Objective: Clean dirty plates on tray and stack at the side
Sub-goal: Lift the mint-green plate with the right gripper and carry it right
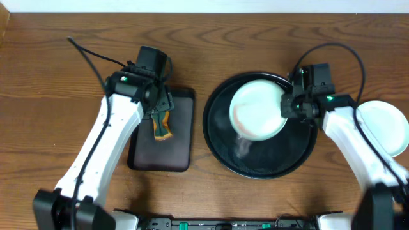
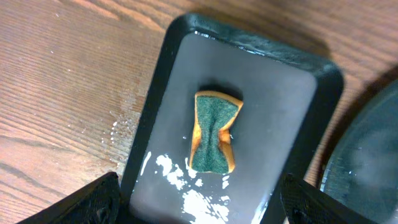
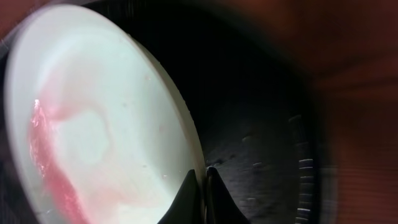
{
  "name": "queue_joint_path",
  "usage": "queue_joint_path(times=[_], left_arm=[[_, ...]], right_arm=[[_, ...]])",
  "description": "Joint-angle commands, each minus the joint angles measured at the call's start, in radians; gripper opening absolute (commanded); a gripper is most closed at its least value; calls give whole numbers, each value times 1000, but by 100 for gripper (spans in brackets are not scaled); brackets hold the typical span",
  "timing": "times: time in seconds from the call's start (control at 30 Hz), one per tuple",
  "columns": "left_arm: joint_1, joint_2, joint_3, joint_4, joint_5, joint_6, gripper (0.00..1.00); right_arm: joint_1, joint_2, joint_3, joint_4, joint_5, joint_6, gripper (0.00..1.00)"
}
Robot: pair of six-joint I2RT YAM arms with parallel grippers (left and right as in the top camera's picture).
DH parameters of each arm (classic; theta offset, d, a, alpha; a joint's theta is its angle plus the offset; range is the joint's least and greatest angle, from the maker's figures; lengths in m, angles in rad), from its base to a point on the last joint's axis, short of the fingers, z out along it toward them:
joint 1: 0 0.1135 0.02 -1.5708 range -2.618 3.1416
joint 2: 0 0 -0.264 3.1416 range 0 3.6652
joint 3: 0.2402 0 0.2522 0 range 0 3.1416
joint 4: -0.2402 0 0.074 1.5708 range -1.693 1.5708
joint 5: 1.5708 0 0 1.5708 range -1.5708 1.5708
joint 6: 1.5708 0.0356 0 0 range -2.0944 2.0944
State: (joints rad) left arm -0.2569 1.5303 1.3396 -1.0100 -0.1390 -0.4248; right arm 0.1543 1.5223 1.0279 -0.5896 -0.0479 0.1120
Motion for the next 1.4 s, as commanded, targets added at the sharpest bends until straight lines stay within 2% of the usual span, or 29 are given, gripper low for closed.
queue_joint_path(times=[0.0,0.17,0.43,0.6,1.0,1.37], left_arm=[[4,-17,19,-2,1,-2,84],[4,-15,19,-2,1,-2,84],[4,-15,19,-2,1,-2,84],[4,-15,19,-2,1,-2,84],[4,-15,19,-2,1,-2,84],[4,-15,19,-2,1,-2,85]], right_arm=[[75,-110,21,-21,263,-16,1],[164,-185,21,-32,415,-46,1],[390,-234,23,-15,826,-210,1],[523,-234,23,-3,984,-305,1],[702,-234,23,111,1197,-534,1],[749,-234,23,165,1251,-565,1]])
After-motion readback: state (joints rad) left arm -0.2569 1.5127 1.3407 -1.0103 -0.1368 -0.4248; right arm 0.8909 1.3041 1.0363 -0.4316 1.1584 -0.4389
